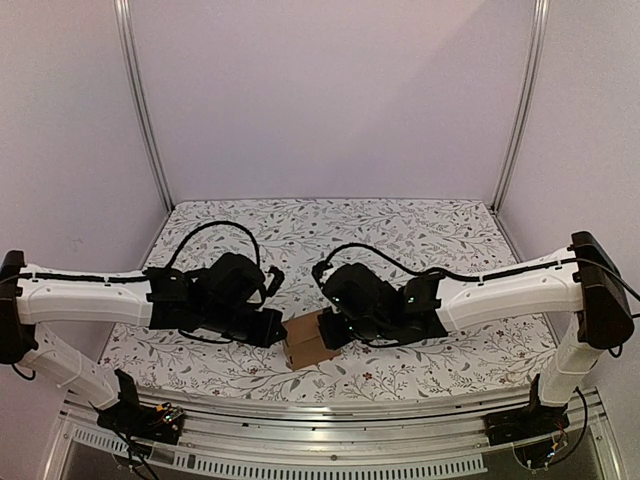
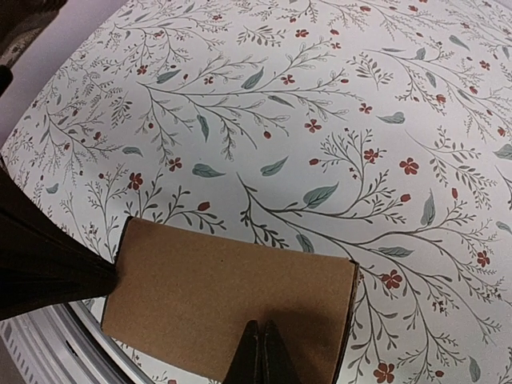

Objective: Fold the paper box

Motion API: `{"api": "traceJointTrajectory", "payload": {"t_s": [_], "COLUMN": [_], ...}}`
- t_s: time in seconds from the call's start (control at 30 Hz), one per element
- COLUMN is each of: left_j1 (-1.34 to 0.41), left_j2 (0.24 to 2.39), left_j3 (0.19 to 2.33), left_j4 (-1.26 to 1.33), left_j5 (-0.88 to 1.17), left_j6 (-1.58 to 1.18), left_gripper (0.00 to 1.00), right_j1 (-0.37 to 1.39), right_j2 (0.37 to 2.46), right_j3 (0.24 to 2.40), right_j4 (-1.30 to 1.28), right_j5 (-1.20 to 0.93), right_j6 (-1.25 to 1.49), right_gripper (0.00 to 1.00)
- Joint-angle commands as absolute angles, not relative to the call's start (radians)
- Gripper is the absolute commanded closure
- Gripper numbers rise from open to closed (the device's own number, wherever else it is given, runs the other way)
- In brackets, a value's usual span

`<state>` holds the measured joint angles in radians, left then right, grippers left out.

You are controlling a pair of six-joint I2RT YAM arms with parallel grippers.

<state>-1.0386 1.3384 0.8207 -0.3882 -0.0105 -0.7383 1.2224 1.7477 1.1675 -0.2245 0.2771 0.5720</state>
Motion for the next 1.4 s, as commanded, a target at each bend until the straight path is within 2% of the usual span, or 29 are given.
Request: {"api": "traceJointTrajectory", "payload": {"t_s": [0.0,0.4,0.77,1.07,1.37], "left_j1": [-1.045,-1.048,-1.037,-0.995,-0.984], "left_j2": [1.398,1.315,1.292,1.37,1.467], "left_j3": [0.768,0.88,0.973,0.948,0.946], "left_j4": [-0.396,-0.49,-0.544,-0.438,-0.379], "left_j5": [0.014,-0.051,-0.224,-0.218,-0.188], "left_j6": [-0.756,-0.703,-0.642,-0.62,-0.626], "left_gripper": [1.0,1.0,1.0,1.0,1.0], "right_j1": [1.224,1.223,1.225,1.268,1.294], "right_j2": [1.766,1.753,1.615,1.534,1.629], "right_j3": [1.136,1.152,1.165,1.024,0.919], "right_j4": [-0.323,-0.322,-0.364,-0.334,-0.16], "right_j5": [0.247,0.257,0.289,0.312,0.265], "right_j6": [0.583,0.582,0.549,0.629,0.8], "right_gripper": [1.0,1.0,1.0,1.0,1.0]}}
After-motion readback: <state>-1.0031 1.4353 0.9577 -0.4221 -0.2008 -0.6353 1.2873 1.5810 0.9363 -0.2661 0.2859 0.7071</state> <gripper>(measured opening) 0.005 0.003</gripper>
